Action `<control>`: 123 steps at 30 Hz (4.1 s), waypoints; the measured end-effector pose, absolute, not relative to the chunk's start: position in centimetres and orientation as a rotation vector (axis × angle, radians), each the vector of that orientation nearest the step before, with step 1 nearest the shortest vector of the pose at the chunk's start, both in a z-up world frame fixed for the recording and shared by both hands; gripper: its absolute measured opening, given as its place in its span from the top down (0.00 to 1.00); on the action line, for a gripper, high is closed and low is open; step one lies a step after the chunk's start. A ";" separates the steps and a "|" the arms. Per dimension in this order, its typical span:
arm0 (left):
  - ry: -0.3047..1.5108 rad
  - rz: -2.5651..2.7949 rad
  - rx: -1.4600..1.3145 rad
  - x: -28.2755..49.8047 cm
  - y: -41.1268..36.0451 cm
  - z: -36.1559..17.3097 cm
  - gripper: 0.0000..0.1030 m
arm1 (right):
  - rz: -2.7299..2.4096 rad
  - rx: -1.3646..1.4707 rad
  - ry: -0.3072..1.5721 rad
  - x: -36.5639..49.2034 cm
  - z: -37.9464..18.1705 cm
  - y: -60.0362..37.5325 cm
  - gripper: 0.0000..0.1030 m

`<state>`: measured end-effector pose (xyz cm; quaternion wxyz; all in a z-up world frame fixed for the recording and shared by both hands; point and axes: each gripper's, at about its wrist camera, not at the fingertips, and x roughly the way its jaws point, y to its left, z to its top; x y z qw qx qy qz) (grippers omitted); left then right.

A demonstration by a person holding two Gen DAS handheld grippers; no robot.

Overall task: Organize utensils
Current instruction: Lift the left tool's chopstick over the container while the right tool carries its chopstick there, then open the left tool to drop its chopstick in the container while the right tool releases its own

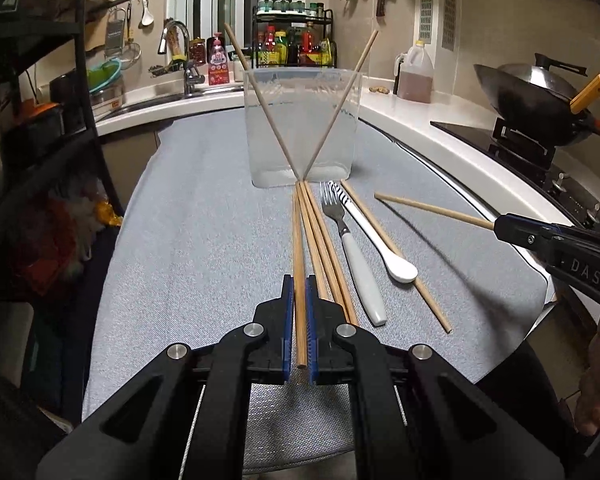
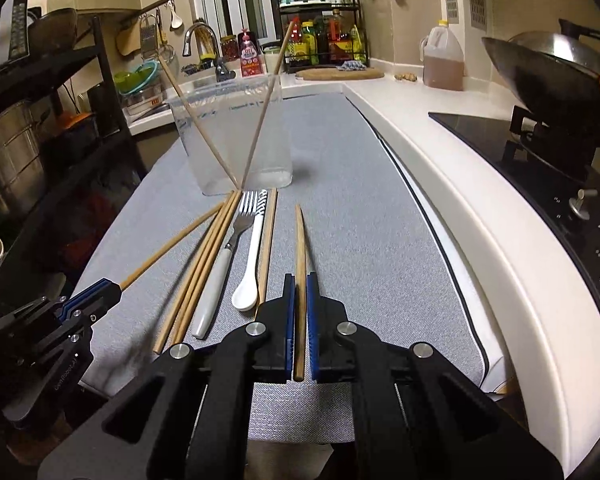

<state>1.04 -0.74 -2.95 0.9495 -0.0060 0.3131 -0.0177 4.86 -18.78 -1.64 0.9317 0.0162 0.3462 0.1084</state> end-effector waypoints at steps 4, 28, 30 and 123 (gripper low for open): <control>0.613 -0.033 -0.011 0.7 -0.5 -1.9 0.94 | 0.224 0.036 0.683 4.5 -0.6 -19.0 0.94; 0.469 -0.039 -0.005 3.3 1.9 6.9 0.94 | 0.272 0.069 0.530 5.9 6.6 -19.3 0.94; 0.463 -0.050 -0.007 3.7 2.2 7.7 0.94 | 0.281 0.068 0.518 6.3 7.4 -19.2 0.94; 0.432 -0.092 -0.031 9.2 2.9 11.1 0.65 | 0.263 0.134 0.516 11.4 10.7 -21.7 0.71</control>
